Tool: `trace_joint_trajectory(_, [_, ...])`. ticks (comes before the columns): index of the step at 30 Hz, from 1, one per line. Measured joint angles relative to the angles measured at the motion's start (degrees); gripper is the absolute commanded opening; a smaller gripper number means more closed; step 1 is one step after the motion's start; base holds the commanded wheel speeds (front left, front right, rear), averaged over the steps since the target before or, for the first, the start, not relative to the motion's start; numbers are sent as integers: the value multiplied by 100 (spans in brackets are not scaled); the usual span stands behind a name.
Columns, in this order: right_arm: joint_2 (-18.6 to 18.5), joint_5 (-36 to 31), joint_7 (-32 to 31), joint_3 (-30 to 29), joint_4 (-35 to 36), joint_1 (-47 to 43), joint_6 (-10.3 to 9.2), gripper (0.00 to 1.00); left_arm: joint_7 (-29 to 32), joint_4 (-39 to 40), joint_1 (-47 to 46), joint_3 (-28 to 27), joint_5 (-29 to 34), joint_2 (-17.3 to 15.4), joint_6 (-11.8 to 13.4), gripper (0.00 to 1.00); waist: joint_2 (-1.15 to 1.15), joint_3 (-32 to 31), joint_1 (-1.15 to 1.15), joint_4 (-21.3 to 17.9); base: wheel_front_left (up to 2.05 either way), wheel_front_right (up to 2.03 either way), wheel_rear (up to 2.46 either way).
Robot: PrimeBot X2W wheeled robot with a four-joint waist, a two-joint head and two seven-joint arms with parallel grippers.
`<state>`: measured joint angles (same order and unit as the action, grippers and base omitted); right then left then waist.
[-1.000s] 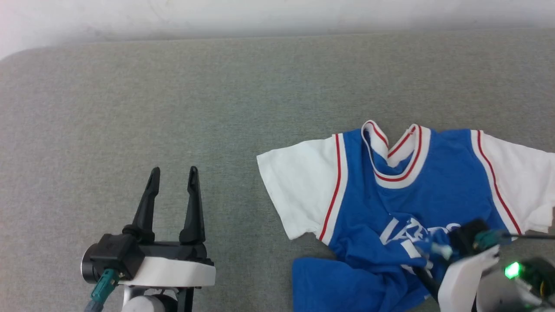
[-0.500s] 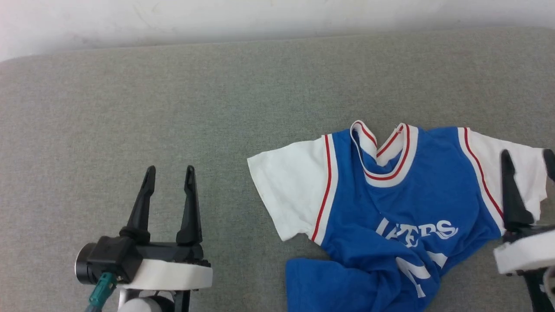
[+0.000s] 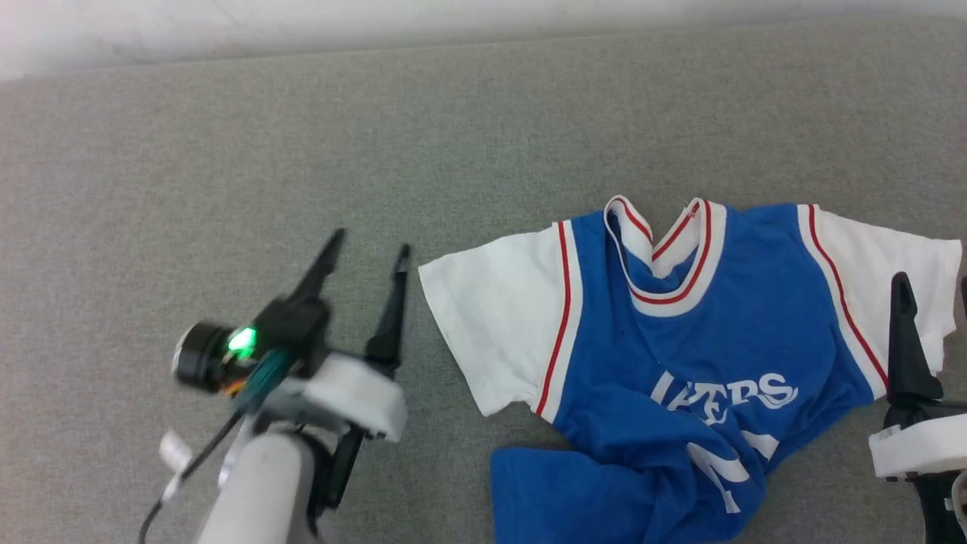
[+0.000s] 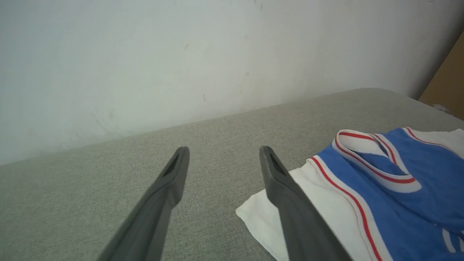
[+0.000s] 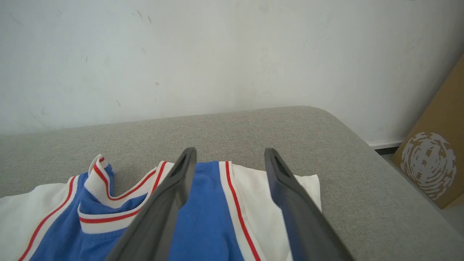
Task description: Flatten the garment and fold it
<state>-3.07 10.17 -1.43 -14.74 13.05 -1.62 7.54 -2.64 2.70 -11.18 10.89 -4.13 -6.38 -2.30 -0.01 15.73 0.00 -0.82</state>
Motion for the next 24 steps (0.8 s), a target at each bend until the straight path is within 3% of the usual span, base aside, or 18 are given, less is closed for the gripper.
trace_joint_trajectory(4, [-1,2,-26,43,-40,33,0,100,1257,-452,-567,249,65,-70,-167,100,0,115,0,-1,0,0,0])
trace_joint_trajectory(10, [1,41,-62,113,-102,53,0,100,2416,-809,-1040,526,-45,-108,-331,100,0,282,0,-54,0,0,0])
trace_joint_trajectory(20, [1,145,-56,205,-270,139,0,100,3116,-1265,-1291,846,-182,-328,-421,100,0,467,0,-238,0,0,0])
trace_joint_trajectory(21, [1,152,-56,207,-287,140,0,100,3164,-1287,-1343,903,-226,-333,-421,91,1,485,0,-252,0,0,0])
trace_joint_trajectory(22, [1,152,-56,210,-293,141,0,100,3194,-1295,-1390,955,-267,-343,-422,35,1,503,-1,-263,0,0,0])
trace_joint_trajectory(23, [1,152,-56,211,-298,143,0,100,3195,-1300,-1425,1007,-300,-355,-424,0,1,522,-1,-271,0,0,0])
trace_joint_trajectory(24, [1,152,-55,211,-305,146,0,100,3207,-1324,-1458,1058,-338,-365,-427,0,1,541,0,-279,0,0,0])
